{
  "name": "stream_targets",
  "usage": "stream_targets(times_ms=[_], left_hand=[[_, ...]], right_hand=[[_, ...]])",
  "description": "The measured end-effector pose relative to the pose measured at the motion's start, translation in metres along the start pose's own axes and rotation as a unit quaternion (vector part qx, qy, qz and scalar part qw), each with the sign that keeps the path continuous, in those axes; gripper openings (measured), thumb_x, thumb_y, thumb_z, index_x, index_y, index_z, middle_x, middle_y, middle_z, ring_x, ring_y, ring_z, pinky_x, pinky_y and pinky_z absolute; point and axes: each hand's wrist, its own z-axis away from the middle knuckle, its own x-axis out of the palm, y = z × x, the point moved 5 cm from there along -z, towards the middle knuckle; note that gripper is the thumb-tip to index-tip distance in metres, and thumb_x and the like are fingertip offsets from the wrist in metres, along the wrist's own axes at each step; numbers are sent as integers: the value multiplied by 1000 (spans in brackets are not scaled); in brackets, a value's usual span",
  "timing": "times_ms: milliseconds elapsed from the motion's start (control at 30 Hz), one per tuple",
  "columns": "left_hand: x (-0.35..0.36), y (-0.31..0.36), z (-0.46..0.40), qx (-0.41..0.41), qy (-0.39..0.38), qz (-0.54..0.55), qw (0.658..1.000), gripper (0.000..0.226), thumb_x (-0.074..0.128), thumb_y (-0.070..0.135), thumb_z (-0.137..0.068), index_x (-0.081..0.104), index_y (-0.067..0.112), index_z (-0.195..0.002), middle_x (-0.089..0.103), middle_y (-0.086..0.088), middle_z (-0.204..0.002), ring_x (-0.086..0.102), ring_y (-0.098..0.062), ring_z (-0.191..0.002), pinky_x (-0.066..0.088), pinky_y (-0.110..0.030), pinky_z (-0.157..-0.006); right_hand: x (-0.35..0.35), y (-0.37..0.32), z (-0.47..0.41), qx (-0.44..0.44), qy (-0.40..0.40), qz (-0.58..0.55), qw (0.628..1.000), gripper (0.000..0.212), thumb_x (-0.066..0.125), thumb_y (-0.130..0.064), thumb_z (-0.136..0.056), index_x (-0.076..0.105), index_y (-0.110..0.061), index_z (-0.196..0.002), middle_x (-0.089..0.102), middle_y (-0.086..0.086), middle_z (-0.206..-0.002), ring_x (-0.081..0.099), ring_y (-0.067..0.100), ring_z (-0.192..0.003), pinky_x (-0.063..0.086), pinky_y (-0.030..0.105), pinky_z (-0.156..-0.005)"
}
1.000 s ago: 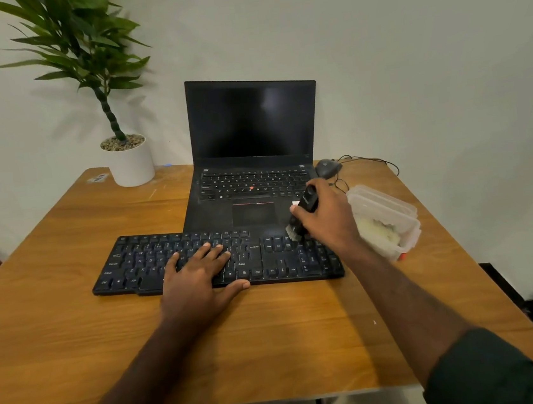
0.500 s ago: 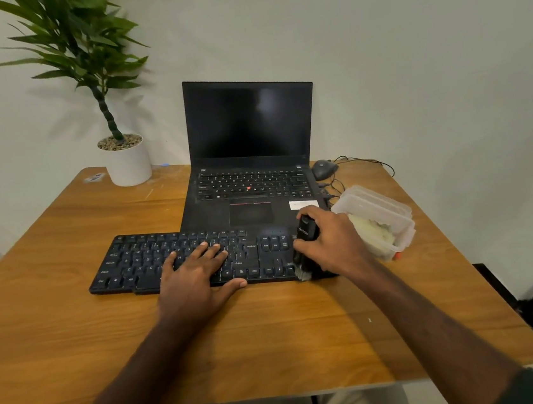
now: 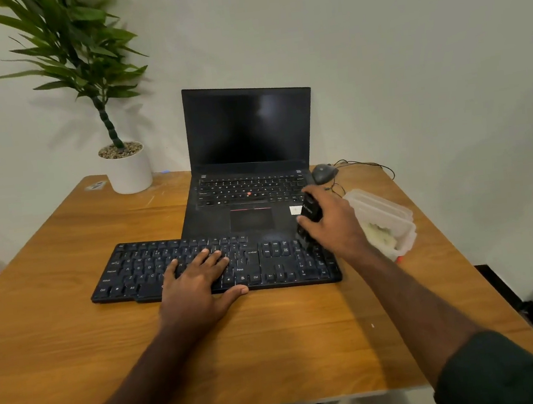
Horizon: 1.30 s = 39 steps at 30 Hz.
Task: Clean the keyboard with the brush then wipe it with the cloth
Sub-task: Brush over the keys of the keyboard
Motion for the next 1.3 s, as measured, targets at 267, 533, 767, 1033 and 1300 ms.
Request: stream_targets(times_ms=[267,533,767,1033,1300], left_hand=[[-2,1,0,-6,-9,6,1000,104,6,95,-70,49,35,-143,42,11,-154,28,-8,-147,9,-51,-121],[-1,1,0,-5,-7,13,1000,96,17,91,-73,50,34,-142,43,10,-153,29,-9,-146,10,-52,-121],[1,1,0,3,-7,7,1000,98,14,92,-74,50,34,-143,43,11,-153,29,-9,-146,11,-52,-121],[0,0,0,7,9,1,1000,93,19,90,-76,54,32,-140,48,9,-150,34,-11,-144,15,-53,-119],[0,-1,0,13,19,2,1000,92,21,89,-76,55,31,-140,50,8,-148,36,-11,-144,15,-52,-119]], right_hand=[[-6,-3,-4,1,-112,-8,994,39,81,-20,-76,67,-23,-112,70,-4,-97,66,11,-87,59,42,-84],[-9,3,-18,41,28,6,999,54,76,-40,-86,50,-30,-132,68,7,-119,65,24,-109,58,42,-91],[-2,6,-10,17,1,77,997,49,73,-30,-87,53,-23,-131,69,6,-116,64,27,-106,55,41,-91],[-9,0,5,10,-69,75,995,52,75,-30,-82,58,-24,-130,71,5,-115,66,26,-103,55,35,-88],[-16,4,33,27,-115,29,993,40,79,-23,-80,65,-20,-118,71,-3,-96,68,14,-88,60,36,-78]])
